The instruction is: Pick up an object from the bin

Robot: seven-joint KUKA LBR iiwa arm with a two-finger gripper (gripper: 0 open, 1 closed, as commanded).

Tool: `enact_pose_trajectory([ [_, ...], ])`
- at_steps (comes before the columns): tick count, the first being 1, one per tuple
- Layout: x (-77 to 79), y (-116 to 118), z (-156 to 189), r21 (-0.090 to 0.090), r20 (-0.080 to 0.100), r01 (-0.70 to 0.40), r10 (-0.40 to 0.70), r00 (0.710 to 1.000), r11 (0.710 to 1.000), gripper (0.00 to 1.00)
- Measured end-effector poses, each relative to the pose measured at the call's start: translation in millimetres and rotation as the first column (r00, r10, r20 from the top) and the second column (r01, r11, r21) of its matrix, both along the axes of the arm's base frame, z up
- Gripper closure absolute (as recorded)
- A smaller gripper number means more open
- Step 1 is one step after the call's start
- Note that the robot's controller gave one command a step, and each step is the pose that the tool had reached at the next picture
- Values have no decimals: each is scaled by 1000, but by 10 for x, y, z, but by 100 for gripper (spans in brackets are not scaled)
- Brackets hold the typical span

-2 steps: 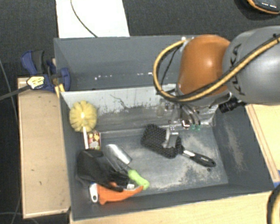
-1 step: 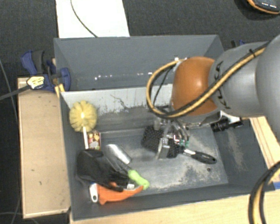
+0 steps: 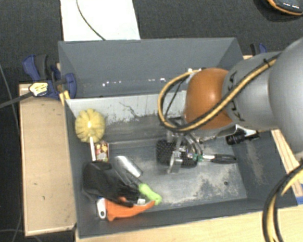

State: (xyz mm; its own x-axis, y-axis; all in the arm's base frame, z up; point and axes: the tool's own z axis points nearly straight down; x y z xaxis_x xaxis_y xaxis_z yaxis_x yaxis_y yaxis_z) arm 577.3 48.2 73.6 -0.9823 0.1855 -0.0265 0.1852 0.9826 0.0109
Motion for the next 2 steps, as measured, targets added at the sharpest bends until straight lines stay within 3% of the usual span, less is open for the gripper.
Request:
enact_pose_trajectory([
  [1, -38, -61, 15, 11, -9, 252, -252, 968, 968, 100],
  [2, -39, -61, 15, 11, -9, 252, -252, 968, 968, 100],
])
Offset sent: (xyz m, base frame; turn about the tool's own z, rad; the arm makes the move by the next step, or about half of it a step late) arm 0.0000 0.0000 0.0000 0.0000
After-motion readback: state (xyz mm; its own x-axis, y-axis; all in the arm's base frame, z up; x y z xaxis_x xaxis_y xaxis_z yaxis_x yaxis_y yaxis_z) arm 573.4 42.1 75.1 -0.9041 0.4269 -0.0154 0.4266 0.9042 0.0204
